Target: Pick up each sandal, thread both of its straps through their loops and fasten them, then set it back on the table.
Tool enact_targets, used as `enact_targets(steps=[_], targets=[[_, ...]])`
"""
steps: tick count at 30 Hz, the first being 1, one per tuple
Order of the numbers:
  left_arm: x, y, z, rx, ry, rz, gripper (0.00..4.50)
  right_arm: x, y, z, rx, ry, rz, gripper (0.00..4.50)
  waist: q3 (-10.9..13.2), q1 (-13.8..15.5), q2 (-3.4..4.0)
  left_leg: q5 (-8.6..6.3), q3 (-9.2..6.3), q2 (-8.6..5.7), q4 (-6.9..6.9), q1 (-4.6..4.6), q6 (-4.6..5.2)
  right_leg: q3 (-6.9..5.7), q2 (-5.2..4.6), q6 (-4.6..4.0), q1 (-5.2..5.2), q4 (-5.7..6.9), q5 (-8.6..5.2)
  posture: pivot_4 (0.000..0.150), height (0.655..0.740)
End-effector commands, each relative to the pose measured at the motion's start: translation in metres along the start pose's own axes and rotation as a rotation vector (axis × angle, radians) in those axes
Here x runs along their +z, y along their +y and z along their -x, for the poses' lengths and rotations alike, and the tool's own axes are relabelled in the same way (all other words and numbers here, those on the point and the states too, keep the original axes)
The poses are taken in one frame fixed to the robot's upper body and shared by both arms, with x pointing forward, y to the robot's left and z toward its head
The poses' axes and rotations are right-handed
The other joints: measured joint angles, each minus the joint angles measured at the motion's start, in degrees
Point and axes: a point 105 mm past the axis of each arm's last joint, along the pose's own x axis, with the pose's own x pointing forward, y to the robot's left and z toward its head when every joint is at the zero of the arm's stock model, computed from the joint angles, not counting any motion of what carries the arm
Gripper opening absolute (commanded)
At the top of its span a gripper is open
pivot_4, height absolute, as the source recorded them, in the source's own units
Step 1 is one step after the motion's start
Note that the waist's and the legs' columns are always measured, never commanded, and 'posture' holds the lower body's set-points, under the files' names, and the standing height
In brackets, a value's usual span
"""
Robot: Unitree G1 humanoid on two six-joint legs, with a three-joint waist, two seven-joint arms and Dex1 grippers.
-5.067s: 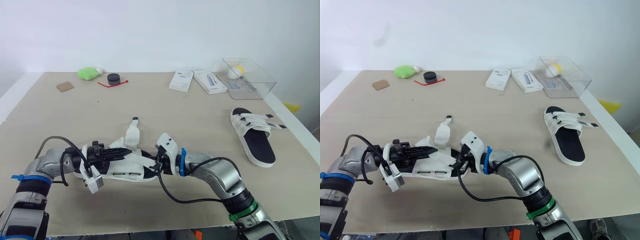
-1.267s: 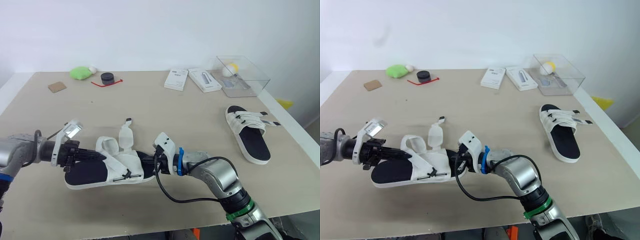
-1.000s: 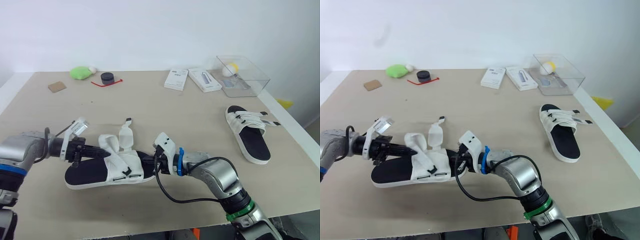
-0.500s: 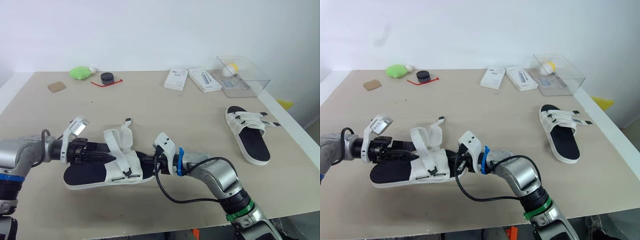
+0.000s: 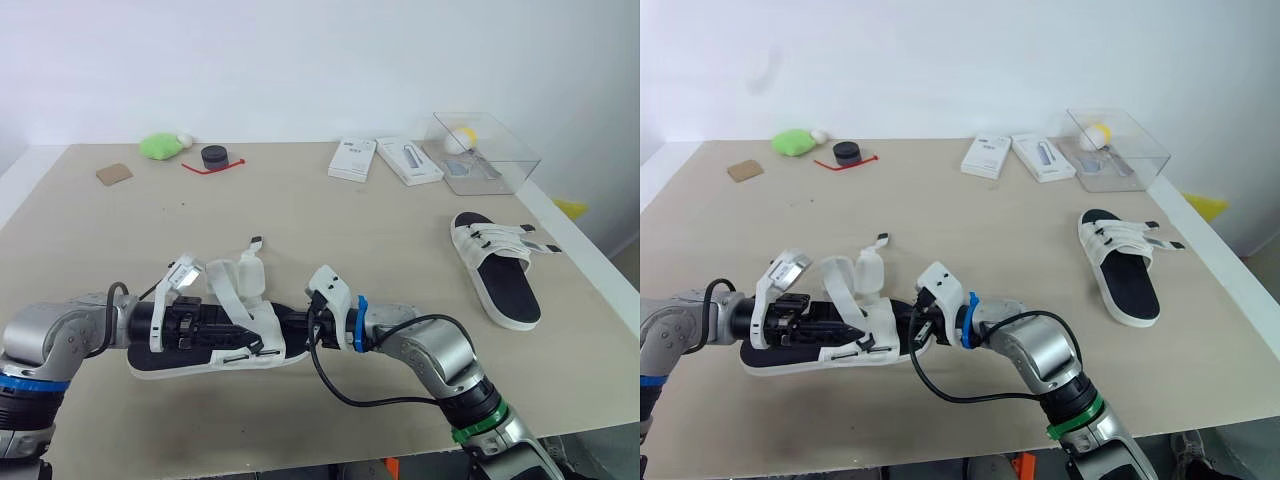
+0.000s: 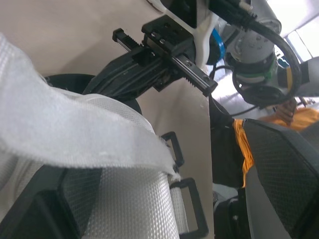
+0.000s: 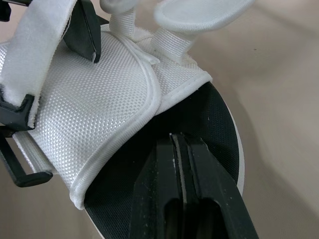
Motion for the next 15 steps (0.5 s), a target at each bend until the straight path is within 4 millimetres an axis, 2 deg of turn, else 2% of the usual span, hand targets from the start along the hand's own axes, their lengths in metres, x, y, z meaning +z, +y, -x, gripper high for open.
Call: enact_targets(steps=[1,2,5,6,10,15], targets=[[0.009,-0.002,0.001,0.014,-0.033,-0.033,2.44,-0.012,-0.007,0.001,-0.040,0.042,-0.029,0.00,0.00,0.00,0.00,0.00,0.00,0.00,0.00,0.00,0.00,0.00,0.00,0.00,0.00,0.00,0.00,0.150,0.7400],[0.009,-0.001,0.001,0.019,-0.034,-0.034,1.76,-0.012,-0.007,0.001,-0.040,0.042,-0.029,0.00,0.00,0.00,0.00,0.00,0.00,0.00,0.00,0.00,0.00,0.00,0.00,0.00,0.00,0.00,0.00,0.150,0.7400],[0.006,0.001,0.001,0.029,-0.020,-0.034,0.27,-0.012,-0.007,0.001,-0.041,0.041,-0.031,0.00,0.00,0.00,0.00,0.00,0.00,0.00,0.00,0.00,0.00,0.01,0.00,0.00,0.01,0.00,0.00,0.150,0.7400],[0.006,0.001,0.001,0.026,-0.017,-0.033,0.09,-0.012,-0.007,0.001,-0.041,0.041,-0.031,0.00,0.00,0.00,0.00,0.00,0.00,-0.01,0.00,0.00,0.00,0.01,0.00,0.00,0.01,0.00,0.00,0.150,0.7400],[0.008,0.002,0.005,0.014,0.008,-0.044,0.09,-0.011,-0.007,0.000,-0.038,0.041,-0.030,0.00,0.00,0.00,0.00,0.00,-0.01,-0.01,0.00,0.01,0.00,0.01,0.00,0.00,0.01,0.00,0.00,0.150,0.7400],[0.017,0.007,0.021,-0.021,0.050,-0.077,0.09,-0.010,-0.008,-0.001,-0.037,0.040,-0.027,0.00,0.00,-0.01,-0.01,0.00,-0.07,-0.01,0.00,0.01,-0.01,-0.02,0.04,-0.01,-0.04,0.00,0.00,0.150,0.7400]])
